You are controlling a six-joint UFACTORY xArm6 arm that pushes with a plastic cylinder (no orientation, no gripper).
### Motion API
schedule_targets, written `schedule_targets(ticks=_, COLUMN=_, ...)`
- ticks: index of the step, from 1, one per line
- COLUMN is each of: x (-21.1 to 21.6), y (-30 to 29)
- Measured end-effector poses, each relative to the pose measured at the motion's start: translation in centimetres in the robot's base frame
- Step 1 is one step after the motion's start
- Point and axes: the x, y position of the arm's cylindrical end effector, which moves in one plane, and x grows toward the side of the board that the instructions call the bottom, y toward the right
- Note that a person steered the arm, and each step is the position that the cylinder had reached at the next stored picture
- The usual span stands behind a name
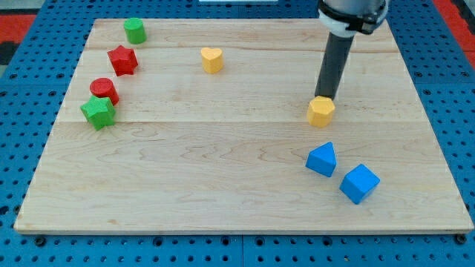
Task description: Push the yellow heart into the yellow hexagon
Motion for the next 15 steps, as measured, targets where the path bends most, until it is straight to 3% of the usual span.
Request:
schedule_targets(ticks=1, x=3.8, y=0.0)
schedule_targets(ticks=2, x=0.7, y=0.3)
schedule_targets(ticks=3, x=-5.5, y=-3.6)
schedule_targets(ticks=5, x=-16.3, y=-16.8)
schedule_targets(ticks=6, x=-18.4, y=-23.9)
schedule_targets(ticks=7, x=-15.2, y=-28.0)
schedule_targets(ticks=8, x=-12.7, y=-26.1)
schedule_targets(ticks=13, x=-13.3, y=-26.5)
schedule_targets(ticks=14, x=-9.0, y=-14.5)
schedule_targets(ticks=15, x=-7.7, y=-8.1)
